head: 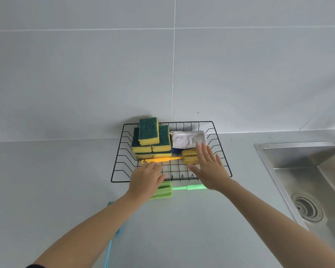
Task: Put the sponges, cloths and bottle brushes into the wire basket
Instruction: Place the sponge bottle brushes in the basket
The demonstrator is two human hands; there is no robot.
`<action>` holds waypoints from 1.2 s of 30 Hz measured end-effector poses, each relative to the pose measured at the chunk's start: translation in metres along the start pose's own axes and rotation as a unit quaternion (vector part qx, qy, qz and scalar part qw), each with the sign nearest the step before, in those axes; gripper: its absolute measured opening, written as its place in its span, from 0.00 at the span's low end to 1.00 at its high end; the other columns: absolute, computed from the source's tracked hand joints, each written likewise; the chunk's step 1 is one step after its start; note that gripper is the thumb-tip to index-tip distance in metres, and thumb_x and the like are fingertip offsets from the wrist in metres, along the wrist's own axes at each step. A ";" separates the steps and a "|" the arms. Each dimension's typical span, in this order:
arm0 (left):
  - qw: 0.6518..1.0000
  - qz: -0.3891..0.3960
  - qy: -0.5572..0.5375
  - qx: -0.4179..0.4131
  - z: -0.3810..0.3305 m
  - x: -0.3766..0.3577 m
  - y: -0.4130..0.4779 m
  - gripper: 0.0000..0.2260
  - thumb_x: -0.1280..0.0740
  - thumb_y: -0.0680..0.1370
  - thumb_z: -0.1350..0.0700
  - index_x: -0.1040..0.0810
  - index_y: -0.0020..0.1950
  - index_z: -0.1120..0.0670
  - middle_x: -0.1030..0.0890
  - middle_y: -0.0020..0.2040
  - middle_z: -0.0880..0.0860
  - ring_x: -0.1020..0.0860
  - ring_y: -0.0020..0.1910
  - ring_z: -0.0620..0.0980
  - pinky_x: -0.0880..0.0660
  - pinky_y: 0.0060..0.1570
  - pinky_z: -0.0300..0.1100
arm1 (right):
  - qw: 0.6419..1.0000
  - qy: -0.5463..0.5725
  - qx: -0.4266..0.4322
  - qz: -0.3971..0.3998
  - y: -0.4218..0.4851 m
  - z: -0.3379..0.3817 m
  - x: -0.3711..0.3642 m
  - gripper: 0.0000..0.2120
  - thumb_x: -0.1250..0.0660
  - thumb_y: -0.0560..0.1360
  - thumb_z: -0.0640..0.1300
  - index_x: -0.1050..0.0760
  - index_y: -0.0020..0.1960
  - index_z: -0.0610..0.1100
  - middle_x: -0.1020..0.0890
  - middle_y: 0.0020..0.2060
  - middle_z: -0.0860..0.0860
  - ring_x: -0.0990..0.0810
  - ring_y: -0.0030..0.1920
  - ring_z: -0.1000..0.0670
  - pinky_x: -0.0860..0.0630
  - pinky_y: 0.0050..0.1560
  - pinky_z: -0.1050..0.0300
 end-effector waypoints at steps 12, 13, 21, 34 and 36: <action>0.994 0.048 -0.008 -0.102 -0.024 -0.011 -0.047 0.09 0.24 0.61 0.50 0.17 0.37 0.52 0.15 0.37 0.48 0.17 0.35 0.48 0.21 0.34 0.36 | 0.998 0.048 0.041 -0.007 -0.059 0.007 -0.047 0.25 0.48 0.79 0.56 0.40 0.72 0.45 0.32 0.69 0.50 0.38 0.70 0.48 0.35 0.66 0.55; 0.992 0.063 -0.009 -0.106 -0.026 -0.016 -0.048 0.12 0.21 0.58 0.50 0.17 0.37 0.52 0.15 0.38 0.48 0.17 0.35 0.48 0.20 0.34 0.36 | 0.998 0.039 0.041 0.005 -0.060 0.006 -0.052 0.23 0.47 0.80 0.53 0.40 0.72 0.45 0.32 0.69 0.50 0.37 0.70 0.48 0.35 0.65 0.55; 0.988 0.147 -0.006 -0.047 -0.022 -0.045 -0.042 0.26 0.18 0.47 0.46 0.17 0.42 0.53 0.14 0.39 0.49 0.16 0.36 0.48 0.20 0.35 0.38 | 0.997 -0.033 -0.009 0.069 -0.031 -0.022 -0.077 0.20 0.46 0.81 0.49 0.39 0.71 0.46 0.31 0.68 0.49 0.32 0.68 0.46 0.28 0.59 0.51; 0.987 0.151 0.038 -0.046 -0.022 -0.055 -0.034 0.24 0.19 0.43 0.58 0.16 0.37 0.54 0.17 0.30 0.50 0.19 0.27 0.48 0.22 0.28 0.36 | 0.991 -0.135 0.003 -0.008 0.011 -0.038 -0.098 0.11 0.36 0.72 0.34 0.25 0.53 0.42 0.21 0.52 0.46 0.24 0.56 0.43 0.28 0.48 0.55; 0.986 0.152 0.033 -0.059 -0.023 -0.053 -0.037 0.23 0.19 0.44 0.59 0.17 0.37 0.54 0.16 0.32 0.50 0.18 0.29 0.48 0.21 0.30 0.36 | 0.989 -0.142 0.015 -0.030 0.006 -0.036 -0.095 0.11 0.27 0.66 0.35 0.22 0.47 0.42 0.20 0.46 0.46 0.21 0.48 0.43 0.26 0.39 0.54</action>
Point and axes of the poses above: each hand's wrist, its own y-axis towards the middle knuckle, its own x-axis out of the back of the hand, z = x × y, the point moved 5 cm from there along y, towards the middle knuckle
